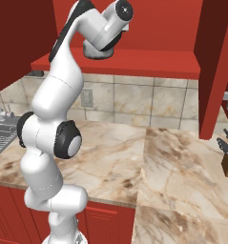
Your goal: Open the cabinet, pick the kettle from the cabinet, and place it in the sink.
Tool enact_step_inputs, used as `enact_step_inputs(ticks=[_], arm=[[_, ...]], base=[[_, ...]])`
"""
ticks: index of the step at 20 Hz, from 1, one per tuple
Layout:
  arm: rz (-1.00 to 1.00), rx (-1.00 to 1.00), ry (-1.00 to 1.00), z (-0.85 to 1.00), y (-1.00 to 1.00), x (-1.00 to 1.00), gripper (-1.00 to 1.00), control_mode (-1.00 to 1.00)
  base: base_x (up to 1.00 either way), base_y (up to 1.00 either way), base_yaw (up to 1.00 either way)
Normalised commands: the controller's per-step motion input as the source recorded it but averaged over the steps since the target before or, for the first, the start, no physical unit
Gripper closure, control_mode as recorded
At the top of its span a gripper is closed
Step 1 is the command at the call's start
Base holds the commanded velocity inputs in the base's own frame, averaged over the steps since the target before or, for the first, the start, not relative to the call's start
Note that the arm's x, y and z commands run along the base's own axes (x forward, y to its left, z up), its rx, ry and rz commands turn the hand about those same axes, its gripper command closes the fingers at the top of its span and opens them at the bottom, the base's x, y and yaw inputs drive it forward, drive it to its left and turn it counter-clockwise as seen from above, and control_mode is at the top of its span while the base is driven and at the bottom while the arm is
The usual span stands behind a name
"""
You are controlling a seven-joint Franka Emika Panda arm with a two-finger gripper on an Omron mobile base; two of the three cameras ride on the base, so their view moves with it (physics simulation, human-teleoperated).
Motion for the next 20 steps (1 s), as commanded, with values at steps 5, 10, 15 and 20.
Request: enact_step_inputs(ticks=[5, 10, 15, 20], arm=[[0.00, 0.00, 0.00, -0.06, 0.00, 0.24, -1.00, -1.00], [0.00, 0.00, 0.00, -0.04, 0.00, 0.27, -1.00, -1.00], [0.00, 0.00, 0.00, 0.00, 0.01, 0.20, -1.00, -1.00], [0.00, 0.00, 0.00, 0.00, 0.04, 0.04, 1.00, -1.00]], base=[[0.00, 0.00, 0.00], [0.00, 0.00, 0.00], [0.00, 0.00, 0.00], [0.00, 0.00, 0.00]])
